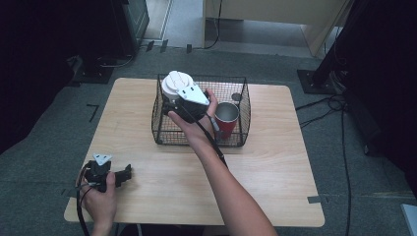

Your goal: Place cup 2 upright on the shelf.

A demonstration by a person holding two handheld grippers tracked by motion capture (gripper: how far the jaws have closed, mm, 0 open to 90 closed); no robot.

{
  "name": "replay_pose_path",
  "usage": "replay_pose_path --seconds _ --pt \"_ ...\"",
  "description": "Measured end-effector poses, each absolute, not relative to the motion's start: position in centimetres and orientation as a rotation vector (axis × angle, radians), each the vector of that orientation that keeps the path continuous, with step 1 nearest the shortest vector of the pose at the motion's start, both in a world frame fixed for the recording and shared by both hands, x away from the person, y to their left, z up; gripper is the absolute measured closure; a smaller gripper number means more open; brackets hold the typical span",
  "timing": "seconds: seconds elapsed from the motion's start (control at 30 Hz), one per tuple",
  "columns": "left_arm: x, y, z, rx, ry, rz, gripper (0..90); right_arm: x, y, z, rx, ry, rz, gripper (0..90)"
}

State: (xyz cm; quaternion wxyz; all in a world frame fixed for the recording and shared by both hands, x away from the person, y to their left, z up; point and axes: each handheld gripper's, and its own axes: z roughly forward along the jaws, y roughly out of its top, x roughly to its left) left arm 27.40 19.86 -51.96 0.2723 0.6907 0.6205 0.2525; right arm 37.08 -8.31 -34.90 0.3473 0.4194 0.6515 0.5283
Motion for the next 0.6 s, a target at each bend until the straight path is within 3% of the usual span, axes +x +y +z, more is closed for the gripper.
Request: replay_pose_path --seconds 0.6 --pt "27.4 19.9 -52.0 1.861 1.67 0.678 0.0 41.8 -6.9 -38.5 1.165 1.758 1.35 16.3"
